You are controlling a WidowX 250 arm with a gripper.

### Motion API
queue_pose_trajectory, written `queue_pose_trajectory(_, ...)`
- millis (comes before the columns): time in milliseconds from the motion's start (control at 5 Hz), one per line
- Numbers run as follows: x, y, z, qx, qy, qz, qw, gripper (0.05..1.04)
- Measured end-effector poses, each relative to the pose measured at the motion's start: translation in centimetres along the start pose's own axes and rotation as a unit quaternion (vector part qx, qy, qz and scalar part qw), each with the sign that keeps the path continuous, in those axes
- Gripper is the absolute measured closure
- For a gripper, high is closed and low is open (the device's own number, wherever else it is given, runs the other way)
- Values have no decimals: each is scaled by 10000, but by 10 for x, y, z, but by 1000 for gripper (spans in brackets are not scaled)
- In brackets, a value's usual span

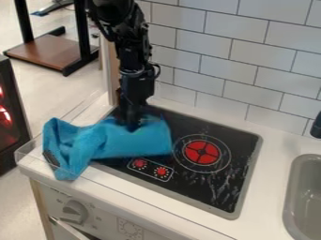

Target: Fold the cloth from the bottom right to the upper right

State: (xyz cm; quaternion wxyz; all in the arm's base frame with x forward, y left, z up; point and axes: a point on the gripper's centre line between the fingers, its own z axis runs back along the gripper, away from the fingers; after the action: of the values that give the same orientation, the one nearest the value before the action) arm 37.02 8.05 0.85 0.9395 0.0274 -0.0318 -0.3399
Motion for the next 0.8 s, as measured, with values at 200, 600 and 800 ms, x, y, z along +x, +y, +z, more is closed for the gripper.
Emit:
queue_pose_trajectory(200,-3,-4,3,-107,-12,-60,9999,75)
queue_pose_trajectory(600,-9,-6,30,-109,-279,55,9995,84)
queue_pose_trajectory(800,-5,-9,52,-47,-534,-3,9986,84)
